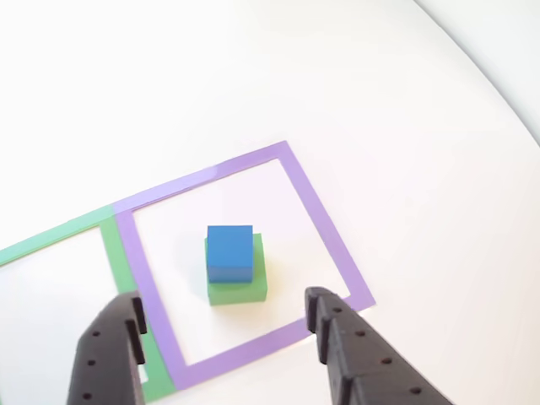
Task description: Tower of hanoi
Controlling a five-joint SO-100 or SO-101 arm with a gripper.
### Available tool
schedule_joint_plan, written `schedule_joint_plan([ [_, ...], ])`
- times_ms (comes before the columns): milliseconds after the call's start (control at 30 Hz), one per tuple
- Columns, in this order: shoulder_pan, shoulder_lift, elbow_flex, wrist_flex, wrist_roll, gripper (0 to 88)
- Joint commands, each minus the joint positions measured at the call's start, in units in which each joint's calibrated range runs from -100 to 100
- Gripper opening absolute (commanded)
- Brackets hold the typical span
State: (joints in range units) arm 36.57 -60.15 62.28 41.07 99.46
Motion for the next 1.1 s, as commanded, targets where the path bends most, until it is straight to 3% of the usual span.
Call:
schedule_joint_plan([
  [0, 1.88, 4.88, 8.99, -22.21, 0.54, 26.0],
  [600, 0.63, 39.36, 17.72, -69.9, 0.54, 27.3],
  [1067, -1.1, 60.76, 14.44, -89.41, 0.54, 26.6],
])
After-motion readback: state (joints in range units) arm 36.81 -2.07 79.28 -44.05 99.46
